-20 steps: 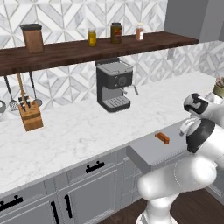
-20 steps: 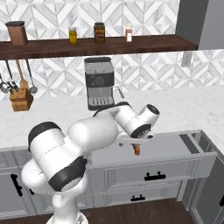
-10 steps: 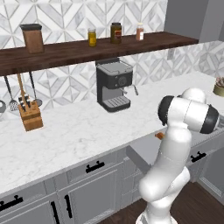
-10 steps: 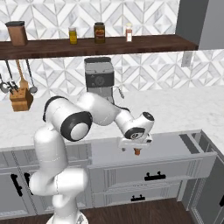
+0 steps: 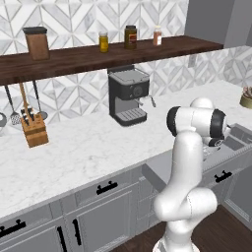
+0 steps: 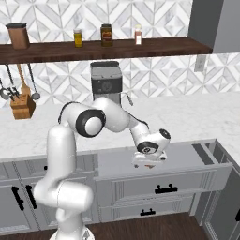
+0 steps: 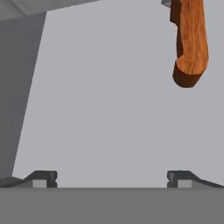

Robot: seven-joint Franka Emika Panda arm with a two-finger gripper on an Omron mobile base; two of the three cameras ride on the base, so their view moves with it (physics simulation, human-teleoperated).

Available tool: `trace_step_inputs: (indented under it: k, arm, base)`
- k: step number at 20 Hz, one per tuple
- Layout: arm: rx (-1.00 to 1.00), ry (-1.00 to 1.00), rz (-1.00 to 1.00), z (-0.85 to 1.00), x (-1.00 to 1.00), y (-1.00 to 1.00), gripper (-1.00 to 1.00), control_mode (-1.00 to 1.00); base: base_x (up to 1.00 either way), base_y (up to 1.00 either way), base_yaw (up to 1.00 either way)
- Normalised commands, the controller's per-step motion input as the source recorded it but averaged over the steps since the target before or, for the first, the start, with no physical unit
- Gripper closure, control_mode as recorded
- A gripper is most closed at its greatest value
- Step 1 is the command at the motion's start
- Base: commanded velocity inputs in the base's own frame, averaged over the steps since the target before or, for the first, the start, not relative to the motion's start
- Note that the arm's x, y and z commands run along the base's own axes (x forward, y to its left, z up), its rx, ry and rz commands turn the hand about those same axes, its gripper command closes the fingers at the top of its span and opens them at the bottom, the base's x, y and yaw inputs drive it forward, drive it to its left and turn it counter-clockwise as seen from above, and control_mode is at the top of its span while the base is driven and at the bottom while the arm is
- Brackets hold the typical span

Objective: Pick up the knife from the drawer and place it on the cutting board. Then place the meat from the plate to the cutting board.

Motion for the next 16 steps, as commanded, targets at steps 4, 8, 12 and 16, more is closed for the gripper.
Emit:
trace_step_inputs:
  k: [4,8,12,16]
  arm:
    - [-0.02,0.01,0.00,-0.26,0.00,-0.05,-1.00,-1.00]
    - [-0.14,0.03,0.00,-0.19,-0.04,-0.04,-1.00,-1.00]
    - [-0.11,0.00,-0.02,-0.14,-0.26,-0.08,-1.00,-1.00]
    - [-0.06,0.00,-0.02,-0.12,-0.54,-0.11,-1.00,-1.00]
  base:
    - [0.00,0.00,0.00]
    - [0.00,0.00,0.00]
    - [0.00,0.00,0.00]
    - [0.00,0.00,0.00]
